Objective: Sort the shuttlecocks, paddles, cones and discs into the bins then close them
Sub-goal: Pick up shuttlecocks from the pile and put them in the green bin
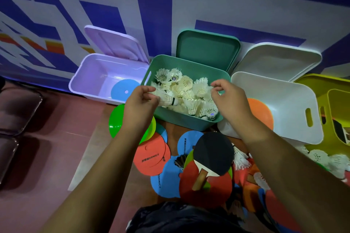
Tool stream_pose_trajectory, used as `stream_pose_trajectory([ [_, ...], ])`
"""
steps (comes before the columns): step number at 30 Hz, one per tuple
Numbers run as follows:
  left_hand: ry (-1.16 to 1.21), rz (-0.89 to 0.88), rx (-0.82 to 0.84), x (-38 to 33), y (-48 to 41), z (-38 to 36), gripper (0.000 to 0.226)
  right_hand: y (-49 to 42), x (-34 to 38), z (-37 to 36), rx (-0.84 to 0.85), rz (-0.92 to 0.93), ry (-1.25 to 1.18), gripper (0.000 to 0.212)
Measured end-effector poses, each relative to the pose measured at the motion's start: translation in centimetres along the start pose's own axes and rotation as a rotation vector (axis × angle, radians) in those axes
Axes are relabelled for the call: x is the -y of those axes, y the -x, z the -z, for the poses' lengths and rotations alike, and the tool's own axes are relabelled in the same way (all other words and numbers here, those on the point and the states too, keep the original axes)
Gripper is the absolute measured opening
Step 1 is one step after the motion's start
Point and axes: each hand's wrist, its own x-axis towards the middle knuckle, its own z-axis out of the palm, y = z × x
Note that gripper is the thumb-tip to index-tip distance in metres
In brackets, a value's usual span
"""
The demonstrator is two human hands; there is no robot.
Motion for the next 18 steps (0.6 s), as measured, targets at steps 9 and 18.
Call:
stream_pose_trajectory([
  [9, -0.150, -0.092, -0.054, -2.0, -5.5, -1.1, 0.027, 3.3, -2.3, -0.6, 0.030, -0.068, -0.063, 0.014],
  [18, -0.241, -0.037, -0.017, -1.4, -3.3, -2.1, 0.037, 5.3, -2.2, 0.4, -0.014, -0.088, -0.164, 0.013],
])
